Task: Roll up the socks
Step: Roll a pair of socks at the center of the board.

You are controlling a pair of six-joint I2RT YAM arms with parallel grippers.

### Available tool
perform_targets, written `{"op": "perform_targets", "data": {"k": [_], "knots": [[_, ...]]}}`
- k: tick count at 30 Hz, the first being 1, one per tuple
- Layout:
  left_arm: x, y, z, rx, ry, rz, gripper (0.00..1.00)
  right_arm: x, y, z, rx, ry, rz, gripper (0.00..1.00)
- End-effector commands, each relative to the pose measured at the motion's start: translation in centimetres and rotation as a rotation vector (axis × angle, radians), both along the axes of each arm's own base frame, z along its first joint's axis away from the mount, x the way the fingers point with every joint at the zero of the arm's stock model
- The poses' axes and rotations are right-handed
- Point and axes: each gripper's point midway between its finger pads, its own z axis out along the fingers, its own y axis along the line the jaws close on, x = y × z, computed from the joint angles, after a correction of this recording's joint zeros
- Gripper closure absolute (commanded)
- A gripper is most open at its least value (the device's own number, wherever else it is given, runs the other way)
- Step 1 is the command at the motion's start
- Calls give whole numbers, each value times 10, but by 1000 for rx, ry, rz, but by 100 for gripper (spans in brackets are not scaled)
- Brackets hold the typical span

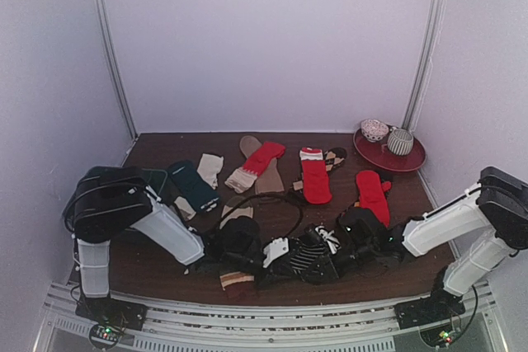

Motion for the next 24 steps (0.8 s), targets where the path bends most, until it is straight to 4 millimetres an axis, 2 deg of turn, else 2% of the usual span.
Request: {"op": "perform_targets", "data": {"k": [1, 4, 7, 11, 16, 24], "knots": [[-10, 31, -45, 219, 235, 111, 100, 24, -30, 18, -111, -305, -88, 68], [-11, 43, -55, 258, 320, 144, 100, 24, -31, 58, -65, -608, -98, 61], [-11, 49, -60, 290, 364, 166, 100, 14, -35, 75, -33, -805, -102, 53], [-13, 52, -62, 317, 413, 177, 100, 3, -31, 66, -80, -887, -37, 50], [-13, 56, -68, 340, 442, 180, 100, -8, -8, 52, -156, -951, 68, 51], [-17, 58, -70, 343, 459, 161, 100, -6, 12, 35, -225, -1000, 142, 51]]}}
